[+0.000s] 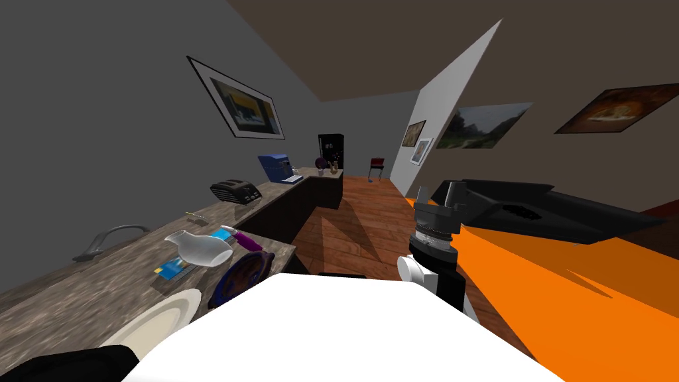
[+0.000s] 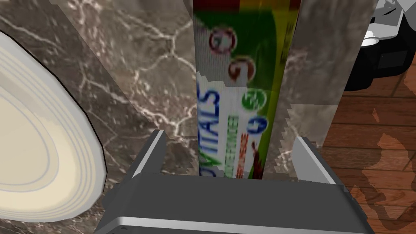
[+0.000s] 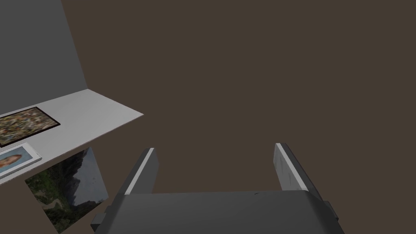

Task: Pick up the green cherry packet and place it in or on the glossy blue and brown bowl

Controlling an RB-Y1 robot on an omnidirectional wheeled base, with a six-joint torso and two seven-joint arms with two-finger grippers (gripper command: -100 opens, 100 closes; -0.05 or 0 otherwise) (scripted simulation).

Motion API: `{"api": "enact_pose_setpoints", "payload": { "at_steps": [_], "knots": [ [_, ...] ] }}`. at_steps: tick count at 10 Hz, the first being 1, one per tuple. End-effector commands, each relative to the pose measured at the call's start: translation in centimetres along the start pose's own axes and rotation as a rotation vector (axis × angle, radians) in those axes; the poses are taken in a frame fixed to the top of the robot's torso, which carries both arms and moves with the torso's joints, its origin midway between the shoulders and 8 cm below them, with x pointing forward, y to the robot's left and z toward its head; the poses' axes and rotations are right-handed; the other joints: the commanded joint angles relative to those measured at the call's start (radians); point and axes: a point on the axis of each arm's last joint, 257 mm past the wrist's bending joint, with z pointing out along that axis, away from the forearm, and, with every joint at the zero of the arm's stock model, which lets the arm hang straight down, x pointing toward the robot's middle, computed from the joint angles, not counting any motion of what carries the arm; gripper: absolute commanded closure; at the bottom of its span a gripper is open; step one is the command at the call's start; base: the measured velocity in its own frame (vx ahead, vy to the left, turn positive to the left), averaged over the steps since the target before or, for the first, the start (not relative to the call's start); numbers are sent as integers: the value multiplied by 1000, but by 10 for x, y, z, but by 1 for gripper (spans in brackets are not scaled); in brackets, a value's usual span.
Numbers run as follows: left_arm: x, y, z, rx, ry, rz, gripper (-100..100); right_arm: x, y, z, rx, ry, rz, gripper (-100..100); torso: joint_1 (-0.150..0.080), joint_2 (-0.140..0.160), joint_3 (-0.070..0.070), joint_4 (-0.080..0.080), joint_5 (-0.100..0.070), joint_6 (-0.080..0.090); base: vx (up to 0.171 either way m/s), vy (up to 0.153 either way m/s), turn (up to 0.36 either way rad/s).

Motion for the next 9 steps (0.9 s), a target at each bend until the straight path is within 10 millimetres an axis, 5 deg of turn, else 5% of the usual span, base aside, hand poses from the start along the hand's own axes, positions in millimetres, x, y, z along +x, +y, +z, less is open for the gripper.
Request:
{"api": "enact_pose_setpoints", "payload": {
  "at_steps": [1, 2, 3, 7, 8, 9],
  "knots": [
    [-5, -2, 9, 0, -1, -3, -100, 0, 0, 0, 0, 0, 0, 0, 0, 0, 0, 0, 0, 0, 18, -23, -34],
    [-4, -1, 7, 0, -1, -3, -100, 0, 0, 0, 0, 0, 0, 0, 0, 0, 0, 0, 0, 0, 8, -10, -4],
    [-4, -2, 8, 0, -1, -1, 100, 0, 0, 0, 0, 0, 0, 0, 0, 0, 0, 0, 0, 0, 0, 0, 0],
    [-4, -1, 8, -1, -1, -2, 100, 0, 0, 0, 0, 0, 0, 0, 2, 1, 1, 0, 0, 0, 0, 0, 0],
    [-4, -1, 8, -1, -1, -2, 0, 0, 0, 0, 0, 0, 0, 0, 2, 1, 1, 0, 0, 0, 0, 0, 0],
    [0, 0, -1, 0, 0, 1, 100, 0, 0, 0, 0, 0, 0, 0, 2, 1, 1, 0, 0, 0, -8, 11, 32]
  ]
}}
